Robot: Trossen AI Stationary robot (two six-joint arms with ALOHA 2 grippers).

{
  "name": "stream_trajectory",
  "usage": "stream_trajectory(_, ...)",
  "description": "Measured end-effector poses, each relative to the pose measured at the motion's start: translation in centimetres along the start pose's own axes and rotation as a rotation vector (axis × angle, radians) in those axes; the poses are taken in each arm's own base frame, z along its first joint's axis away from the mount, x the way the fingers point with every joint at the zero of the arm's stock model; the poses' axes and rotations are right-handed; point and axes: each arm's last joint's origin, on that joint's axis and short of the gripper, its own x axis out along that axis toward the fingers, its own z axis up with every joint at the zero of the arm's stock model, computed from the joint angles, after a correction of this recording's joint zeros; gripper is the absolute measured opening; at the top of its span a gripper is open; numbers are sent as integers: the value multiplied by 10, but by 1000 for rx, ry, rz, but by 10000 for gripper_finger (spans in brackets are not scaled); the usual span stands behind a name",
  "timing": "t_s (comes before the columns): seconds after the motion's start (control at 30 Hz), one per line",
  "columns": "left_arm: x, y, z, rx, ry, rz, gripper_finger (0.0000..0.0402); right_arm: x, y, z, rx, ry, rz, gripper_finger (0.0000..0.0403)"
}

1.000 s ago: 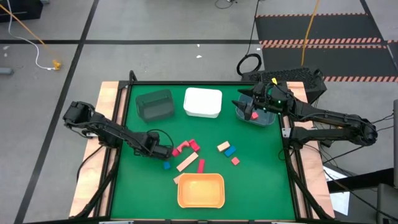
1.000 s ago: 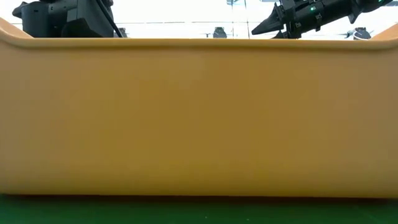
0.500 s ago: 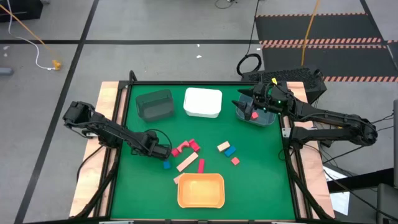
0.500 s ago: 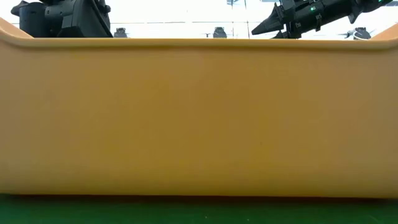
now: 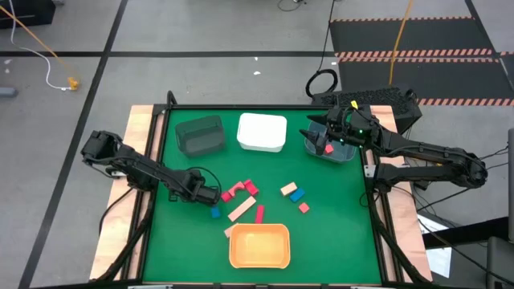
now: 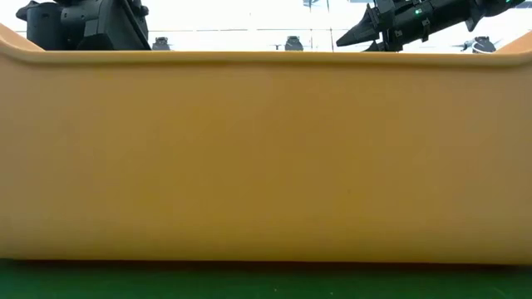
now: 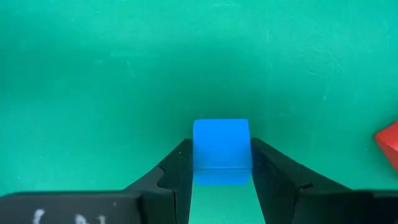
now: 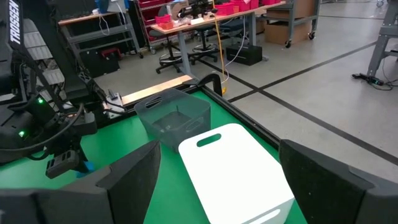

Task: Sort & place blocks by color
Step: Put the blue block into the black bin

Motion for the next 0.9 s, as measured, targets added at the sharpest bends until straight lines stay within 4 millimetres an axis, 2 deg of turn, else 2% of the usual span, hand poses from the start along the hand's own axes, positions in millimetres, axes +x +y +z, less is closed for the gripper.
stream_trajectory(0.27, -15, -8, 21, 1, -128, -165, 132, 0, 0, 0, 1, -1, 0, 320)
stream_trajectory(0.53, -38, -9, 64, -39, -378, -300, 132, 0, 0, 0, 8, 0, 0, 320)
stream_trajectory(0.67, -45, -6, 89, -64, -488, -296, 132, 0, 0, 0, 43, -1, -1, 320)
stream_trajectory(0.9, -44, 1, 137, -80, -576, -197, 133, 1, 0, -1, 102, 4, -2, 320)
